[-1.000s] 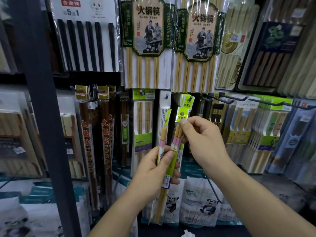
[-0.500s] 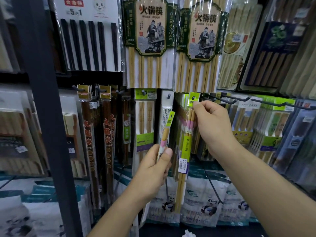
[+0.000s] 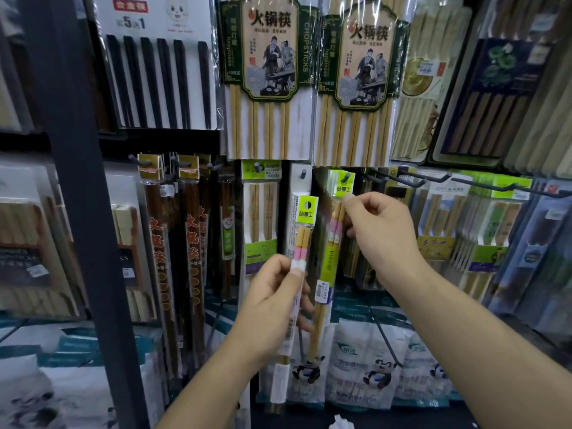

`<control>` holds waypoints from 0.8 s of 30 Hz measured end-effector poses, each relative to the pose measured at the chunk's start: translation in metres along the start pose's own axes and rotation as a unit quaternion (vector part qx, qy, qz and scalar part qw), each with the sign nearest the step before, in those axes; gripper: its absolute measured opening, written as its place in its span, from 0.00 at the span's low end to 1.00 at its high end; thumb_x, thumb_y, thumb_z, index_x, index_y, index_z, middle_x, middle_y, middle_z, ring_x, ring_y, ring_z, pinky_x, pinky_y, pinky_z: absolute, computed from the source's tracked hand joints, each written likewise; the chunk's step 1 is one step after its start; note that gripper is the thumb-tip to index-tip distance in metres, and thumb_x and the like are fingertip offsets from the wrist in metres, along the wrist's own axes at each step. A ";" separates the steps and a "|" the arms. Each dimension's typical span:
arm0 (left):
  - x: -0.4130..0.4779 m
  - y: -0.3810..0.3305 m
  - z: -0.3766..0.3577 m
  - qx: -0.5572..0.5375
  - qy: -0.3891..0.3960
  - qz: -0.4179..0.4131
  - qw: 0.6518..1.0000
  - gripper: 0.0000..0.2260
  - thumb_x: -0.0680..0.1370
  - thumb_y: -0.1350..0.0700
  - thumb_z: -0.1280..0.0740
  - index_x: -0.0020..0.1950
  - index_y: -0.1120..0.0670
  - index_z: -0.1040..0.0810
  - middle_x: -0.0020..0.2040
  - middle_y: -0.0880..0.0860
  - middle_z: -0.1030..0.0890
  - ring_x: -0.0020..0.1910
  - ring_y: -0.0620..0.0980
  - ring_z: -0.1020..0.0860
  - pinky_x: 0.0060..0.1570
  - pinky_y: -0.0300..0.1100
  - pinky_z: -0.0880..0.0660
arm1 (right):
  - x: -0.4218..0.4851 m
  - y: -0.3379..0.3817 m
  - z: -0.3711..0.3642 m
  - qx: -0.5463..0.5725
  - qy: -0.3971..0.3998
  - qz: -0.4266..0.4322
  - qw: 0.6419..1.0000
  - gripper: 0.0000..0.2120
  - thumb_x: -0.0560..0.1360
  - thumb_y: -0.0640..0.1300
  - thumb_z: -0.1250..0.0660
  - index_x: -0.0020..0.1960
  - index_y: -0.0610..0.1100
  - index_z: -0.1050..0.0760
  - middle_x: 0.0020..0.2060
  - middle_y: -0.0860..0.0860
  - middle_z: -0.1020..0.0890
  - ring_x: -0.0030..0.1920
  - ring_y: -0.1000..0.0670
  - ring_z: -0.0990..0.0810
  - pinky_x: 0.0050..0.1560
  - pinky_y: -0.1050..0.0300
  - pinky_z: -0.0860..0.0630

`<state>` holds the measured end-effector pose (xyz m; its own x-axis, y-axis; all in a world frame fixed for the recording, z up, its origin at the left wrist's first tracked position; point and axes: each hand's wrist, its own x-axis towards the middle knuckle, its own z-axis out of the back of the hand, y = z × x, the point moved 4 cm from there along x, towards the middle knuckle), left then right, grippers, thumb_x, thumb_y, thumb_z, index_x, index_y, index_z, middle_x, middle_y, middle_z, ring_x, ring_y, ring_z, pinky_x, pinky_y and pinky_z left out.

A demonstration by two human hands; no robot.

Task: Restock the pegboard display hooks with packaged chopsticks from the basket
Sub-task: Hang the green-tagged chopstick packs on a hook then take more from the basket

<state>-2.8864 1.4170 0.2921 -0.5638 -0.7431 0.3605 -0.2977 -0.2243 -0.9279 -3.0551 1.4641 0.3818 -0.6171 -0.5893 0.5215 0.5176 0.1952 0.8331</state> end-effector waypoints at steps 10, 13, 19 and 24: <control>0.006 0.001 -0.017 -0.033 0.038 -0.026 0.998 0.07 0.78 0.47 0.33 0.47 0.48 0.17 0.37 0.50 0.21 0.35 0.49 0.19 0.35 0.49 0.17 | -0.033 0.013 -0.002 0.050 0.079 0.053 0.994 0.11 0.82 0.47 0.34 0.43 0.43 0.19 0.33 0.44 0.21 0.32 0.54 0.25 0.33 0.65 0.27; 0.008 0.003 -0.022 -0.030 0.045 -0.033 0.998 0.08 0.79 0.46 0.32 0.50 0.47 0.17 0.39 0.48 0.20 0.37 0.50 0.18 0.39 0.50 0.16 | -0.030 0.012 -0.002 0.059 0.083 0.050 0.994 0.14 0.83 0.45 0.34 0.41 0.40 0.22 0.30 0.47 0.24 0.31 0.54 0.27 0.31 0.65 0.30; 0.010 0.012 -0.018 0.105 0.029 -0.050 0.993 0.06 0.83 0.49 0.34 0.50 0.45 0.17 0.45 0.57 0.18 0.44 0.55 0.20 0.45 0.47 0.22 | -0.009 0.017 0.004 0.098 0.045 0.025 0.994 0.13 0.82 0.45 0.33 0.40 0.43 0.18 0.32 0.44 0.19 0.30 0.57 0.25 0.33 0.66 0.27; 0.010 0.021 -0.016 0.124 0.024 -0.009 0.992 0.05 0.83 0.50 0.33 0.56 0.43 0.17 0.46 0.50 0.17 0.45 0.45 0.20 0.46 0.42 0.19 | 0.001 0.019 0.006 0.115 0.000 0.020 0.993 0.11 0.80 0.45 0.30 0.40 0.43 0.18 0.30 0.52 0.19 0.28 0.59 0.24 0.33 0.68 0.27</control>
<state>-2.9113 1.4149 0.2774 -0.5979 -0.7079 0.3760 -0.1131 -0.3899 -0.9139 -3.0494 1.4721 0.3989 -0.5991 -0.5771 0.5550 0.3927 0.3923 0.8318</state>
